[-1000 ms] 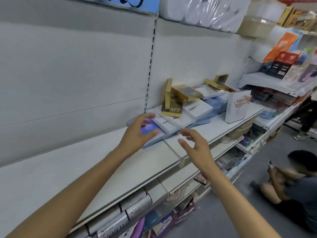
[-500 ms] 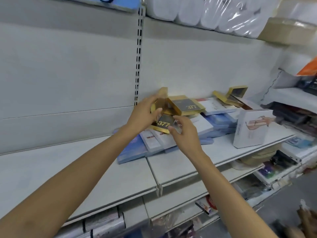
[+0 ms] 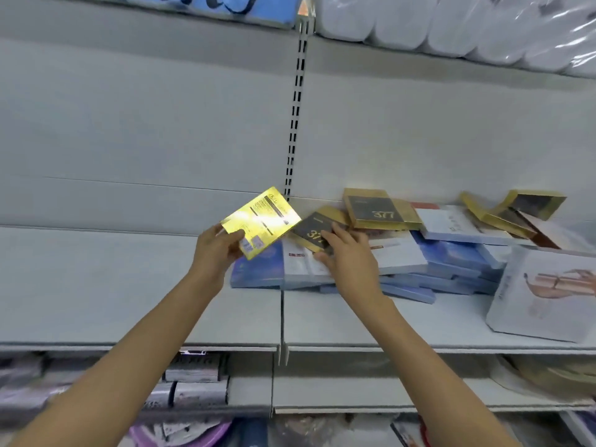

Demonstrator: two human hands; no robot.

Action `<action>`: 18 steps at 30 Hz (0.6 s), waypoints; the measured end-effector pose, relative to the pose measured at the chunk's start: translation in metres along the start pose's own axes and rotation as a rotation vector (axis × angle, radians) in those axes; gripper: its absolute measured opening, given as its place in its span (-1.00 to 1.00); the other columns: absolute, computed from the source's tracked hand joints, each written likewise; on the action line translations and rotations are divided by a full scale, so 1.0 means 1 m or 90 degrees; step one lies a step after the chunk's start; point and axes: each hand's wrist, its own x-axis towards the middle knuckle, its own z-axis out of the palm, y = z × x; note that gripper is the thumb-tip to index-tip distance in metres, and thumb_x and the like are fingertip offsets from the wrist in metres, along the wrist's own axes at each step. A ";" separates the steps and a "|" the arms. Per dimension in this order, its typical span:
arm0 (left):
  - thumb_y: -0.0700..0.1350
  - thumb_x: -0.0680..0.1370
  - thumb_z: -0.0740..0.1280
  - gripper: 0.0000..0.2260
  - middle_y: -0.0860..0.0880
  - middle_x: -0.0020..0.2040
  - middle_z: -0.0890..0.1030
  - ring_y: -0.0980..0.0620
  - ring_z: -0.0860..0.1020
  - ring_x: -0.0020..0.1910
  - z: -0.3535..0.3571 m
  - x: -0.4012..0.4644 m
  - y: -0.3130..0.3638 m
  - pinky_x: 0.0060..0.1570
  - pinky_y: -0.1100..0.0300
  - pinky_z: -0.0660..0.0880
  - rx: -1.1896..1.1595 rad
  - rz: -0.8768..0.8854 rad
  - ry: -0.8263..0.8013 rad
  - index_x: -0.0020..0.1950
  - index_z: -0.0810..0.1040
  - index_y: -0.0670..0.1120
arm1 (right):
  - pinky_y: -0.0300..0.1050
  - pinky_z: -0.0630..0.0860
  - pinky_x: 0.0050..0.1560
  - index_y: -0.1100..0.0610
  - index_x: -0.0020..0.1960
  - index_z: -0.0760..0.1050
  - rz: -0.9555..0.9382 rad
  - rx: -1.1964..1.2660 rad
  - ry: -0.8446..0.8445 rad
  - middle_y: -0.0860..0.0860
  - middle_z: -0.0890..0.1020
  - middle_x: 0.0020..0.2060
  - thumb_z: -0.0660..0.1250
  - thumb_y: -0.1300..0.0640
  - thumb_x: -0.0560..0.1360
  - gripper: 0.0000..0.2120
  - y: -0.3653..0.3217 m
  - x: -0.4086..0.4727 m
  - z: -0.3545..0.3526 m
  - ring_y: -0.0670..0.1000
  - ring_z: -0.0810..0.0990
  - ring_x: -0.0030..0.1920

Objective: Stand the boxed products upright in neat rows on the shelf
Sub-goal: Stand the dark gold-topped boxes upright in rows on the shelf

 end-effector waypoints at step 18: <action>0.25 0.65 0.15 -0.56 -0.22 0.16 0.62 -0.26 0.62 0.11 -0.050 -0.036 -0.013 0.20 -0.19 0.54 -0.324 -0.171 0.060 0.16 0.58 -0.07 | -0.24 0.49 0.13 0.14 0.08 0.64 -0.029 0.624 0.010 -0.04 0.63 0.18 0.33 0.18 0.62 -0.87 -0.027 0.003 0.010 -0.15 0.59 0.15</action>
